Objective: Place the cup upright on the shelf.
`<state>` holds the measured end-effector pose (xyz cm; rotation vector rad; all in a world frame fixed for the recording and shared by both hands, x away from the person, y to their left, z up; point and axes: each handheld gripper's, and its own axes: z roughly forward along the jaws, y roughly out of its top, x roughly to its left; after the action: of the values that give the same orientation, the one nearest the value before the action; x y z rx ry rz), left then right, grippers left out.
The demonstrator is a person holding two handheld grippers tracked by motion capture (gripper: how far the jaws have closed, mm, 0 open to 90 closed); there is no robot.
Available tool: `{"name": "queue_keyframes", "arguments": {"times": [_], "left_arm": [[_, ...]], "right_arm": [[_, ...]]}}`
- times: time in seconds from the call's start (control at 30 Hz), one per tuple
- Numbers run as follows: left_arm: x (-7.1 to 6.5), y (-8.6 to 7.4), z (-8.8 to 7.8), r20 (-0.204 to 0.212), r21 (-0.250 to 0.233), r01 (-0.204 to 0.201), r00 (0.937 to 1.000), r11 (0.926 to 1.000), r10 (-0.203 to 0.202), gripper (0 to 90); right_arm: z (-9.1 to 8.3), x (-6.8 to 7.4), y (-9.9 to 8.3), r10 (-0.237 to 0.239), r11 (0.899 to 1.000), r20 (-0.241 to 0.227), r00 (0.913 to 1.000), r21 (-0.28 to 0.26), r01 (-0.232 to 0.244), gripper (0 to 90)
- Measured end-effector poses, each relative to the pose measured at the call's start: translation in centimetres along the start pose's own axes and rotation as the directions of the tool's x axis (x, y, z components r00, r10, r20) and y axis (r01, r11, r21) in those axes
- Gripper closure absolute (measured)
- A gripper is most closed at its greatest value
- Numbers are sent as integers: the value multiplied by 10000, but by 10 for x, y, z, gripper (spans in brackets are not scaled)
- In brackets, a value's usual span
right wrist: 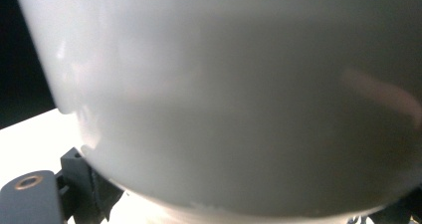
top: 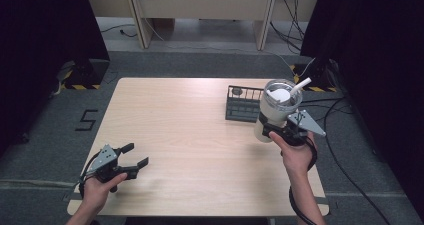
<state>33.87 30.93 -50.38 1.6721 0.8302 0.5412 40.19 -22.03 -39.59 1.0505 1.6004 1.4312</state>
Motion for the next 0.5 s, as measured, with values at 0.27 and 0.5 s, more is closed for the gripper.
{"name": "queue_keyframes", "arguments": {"times": [0.27, 0.5], "left_arm": [[0, 0, 0, 4, -14, 24, 10000, 10000, -24, 162], [1, 0, 0, -5, -19, 44, 10000, 10000, -44, 162]], "right_arm": [[10, -7, 11, -6, 10000, 166, 9999, -43, 7, 108], [18, -10, 17, -1, 10000, 245, 9997, -31, 2, 108]]}}
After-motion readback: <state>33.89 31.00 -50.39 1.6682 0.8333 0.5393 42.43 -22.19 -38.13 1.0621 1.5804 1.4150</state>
